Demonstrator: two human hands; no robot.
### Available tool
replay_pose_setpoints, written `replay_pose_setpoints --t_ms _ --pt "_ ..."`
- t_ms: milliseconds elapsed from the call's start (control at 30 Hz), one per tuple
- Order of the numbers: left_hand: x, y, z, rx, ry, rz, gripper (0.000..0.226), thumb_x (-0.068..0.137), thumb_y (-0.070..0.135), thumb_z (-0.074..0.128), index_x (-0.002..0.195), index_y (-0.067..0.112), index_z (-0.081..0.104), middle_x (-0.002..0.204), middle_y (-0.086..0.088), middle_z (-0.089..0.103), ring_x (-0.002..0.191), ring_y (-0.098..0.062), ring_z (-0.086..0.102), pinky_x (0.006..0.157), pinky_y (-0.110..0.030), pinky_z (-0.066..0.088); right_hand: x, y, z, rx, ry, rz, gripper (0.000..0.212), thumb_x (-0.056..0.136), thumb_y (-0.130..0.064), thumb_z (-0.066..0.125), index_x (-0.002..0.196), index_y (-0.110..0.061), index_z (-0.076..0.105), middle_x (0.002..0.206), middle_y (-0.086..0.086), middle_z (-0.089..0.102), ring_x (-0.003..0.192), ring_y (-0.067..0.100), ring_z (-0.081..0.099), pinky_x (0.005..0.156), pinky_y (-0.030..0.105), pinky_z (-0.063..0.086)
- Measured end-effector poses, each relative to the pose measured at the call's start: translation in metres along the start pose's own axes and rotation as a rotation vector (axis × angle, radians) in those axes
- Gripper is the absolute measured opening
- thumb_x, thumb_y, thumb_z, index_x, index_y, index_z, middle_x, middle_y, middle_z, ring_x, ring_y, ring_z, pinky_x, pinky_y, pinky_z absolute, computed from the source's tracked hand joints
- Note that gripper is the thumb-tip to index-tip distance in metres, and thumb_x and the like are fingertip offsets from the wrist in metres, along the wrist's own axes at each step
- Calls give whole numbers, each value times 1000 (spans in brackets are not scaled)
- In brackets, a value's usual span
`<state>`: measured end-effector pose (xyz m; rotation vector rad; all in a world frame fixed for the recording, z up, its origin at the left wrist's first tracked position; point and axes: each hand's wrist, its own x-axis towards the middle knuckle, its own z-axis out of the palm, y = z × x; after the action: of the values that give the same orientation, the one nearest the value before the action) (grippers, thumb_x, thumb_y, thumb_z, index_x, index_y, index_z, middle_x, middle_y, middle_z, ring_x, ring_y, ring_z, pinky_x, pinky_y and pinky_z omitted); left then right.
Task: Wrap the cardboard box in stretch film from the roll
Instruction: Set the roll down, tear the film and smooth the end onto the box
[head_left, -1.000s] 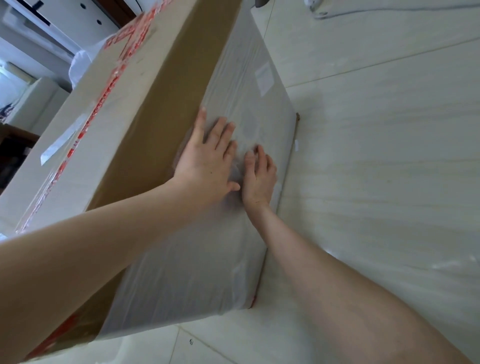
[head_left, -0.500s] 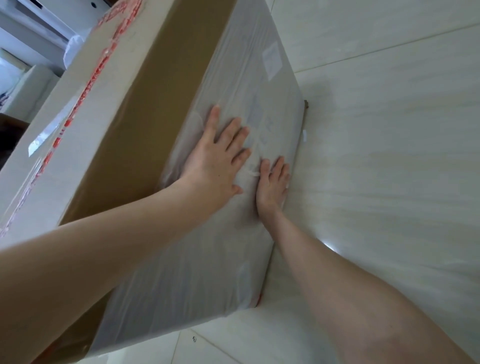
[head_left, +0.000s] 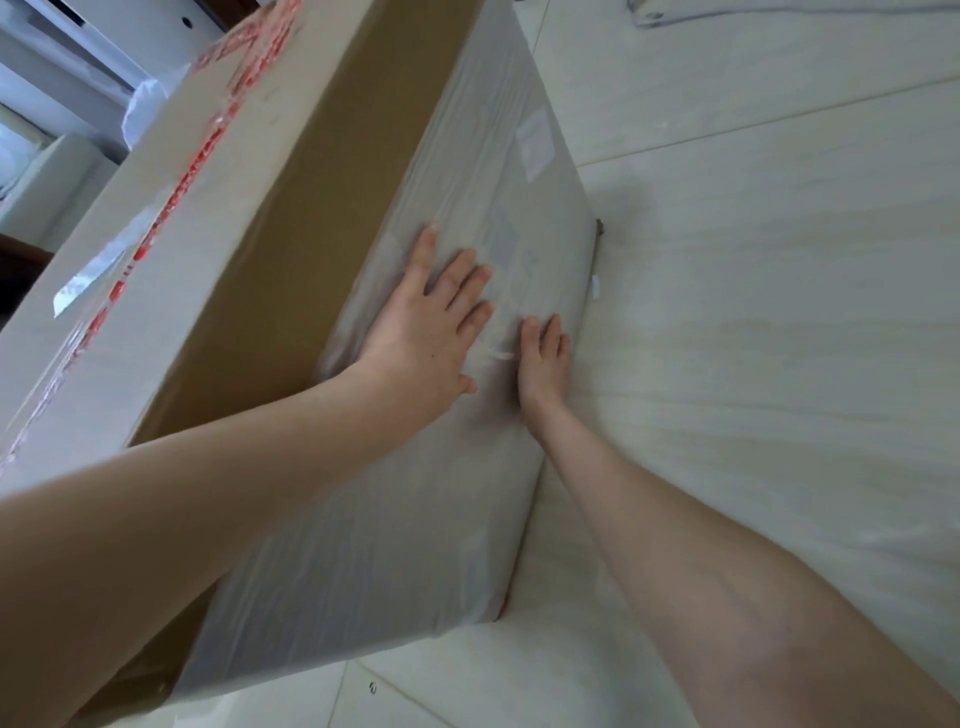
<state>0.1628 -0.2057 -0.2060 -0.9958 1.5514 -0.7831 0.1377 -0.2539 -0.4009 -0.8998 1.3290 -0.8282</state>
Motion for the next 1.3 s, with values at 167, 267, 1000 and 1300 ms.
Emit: replay_pose_setpoints --t_ms 167,267,1000,1300 --pt "-3 -4 -6 -44 -21 -25 81 94 63 14 150 8 -7 157 -16 -14 145 -33 -13 108 -62 -15 9 -7 -23 8 146 38 62 99 -48 31 151 -18 16 158 12 9 146 23 10 115 37 14" --pt "-4 -6 -11 -59 -1 -56 82 94 62 13 150 6 -7 157 -17 -13 145 -32 -13 110 -58 -15 2 7 -30 37 207 35 64 98 -48 35 151 -16 18 158 13 11 145 23 12 115 33 13" --pt "-3 -18 -11 -87 18 -136 78 94 62 14 152 12 2 159 -15 -8 146 -32 -10 110 -60 -14 8 -7 -21 -73 91 13 59 100 -47 27 149 -14 25 156 13 20 144 23 14 113 34 14" --pt "-10 -22 -30 -303 77 -126 57 101 37 24 151 11 14 158 -17 4 146 -32 1 116 -52 0 -26 -36 -55 -262 56 -56 61 97 -48 36 145 -11 32 149 20 30 137 31 30 111 37 23"
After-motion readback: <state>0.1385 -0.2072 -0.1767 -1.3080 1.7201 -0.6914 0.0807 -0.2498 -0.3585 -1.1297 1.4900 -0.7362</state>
